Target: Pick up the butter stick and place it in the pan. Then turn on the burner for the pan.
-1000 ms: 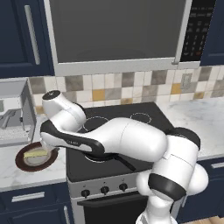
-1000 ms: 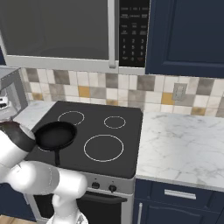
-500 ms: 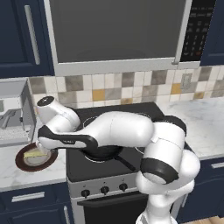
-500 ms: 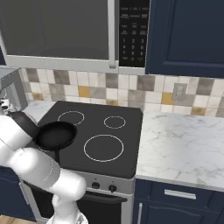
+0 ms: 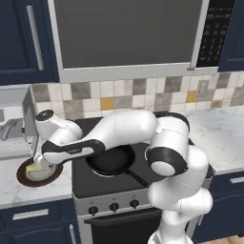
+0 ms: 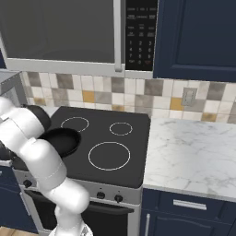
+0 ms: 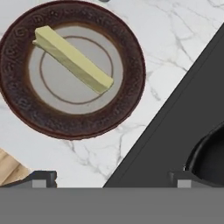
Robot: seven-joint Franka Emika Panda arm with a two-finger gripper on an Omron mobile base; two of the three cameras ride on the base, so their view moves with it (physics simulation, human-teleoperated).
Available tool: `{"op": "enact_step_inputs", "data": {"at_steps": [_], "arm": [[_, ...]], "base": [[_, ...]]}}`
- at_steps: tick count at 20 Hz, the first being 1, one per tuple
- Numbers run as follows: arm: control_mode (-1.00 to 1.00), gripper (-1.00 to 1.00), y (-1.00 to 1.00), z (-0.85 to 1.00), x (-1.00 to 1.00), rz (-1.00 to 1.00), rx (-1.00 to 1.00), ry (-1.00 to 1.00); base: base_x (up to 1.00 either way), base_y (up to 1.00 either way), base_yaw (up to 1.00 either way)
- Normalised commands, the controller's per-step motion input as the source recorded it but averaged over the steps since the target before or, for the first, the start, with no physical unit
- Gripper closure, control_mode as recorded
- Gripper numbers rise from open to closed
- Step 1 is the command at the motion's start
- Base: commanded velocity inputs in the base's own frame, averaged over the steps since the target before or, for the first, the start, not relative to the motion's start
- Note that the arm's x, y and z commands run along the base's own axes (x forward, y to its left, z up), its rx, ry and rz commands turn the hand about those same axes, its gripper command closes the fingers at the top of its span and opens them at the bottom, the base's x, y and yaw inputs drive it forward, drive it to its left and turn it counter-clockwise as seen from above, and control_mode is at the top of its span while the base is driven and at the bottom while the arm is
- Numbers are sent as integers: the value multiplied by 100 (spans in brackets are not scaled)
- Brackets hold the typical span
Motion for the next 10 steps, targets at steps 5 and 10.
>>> {"op": "enact_step_inputs", "data": {"at_steps": [5,10], "arm": [[-100,-100,35,-13,12,3,-1,0],[-100,-100,28,-16,6,2,0,1]], "base": [[0,0,0],[0,0,0]]}}
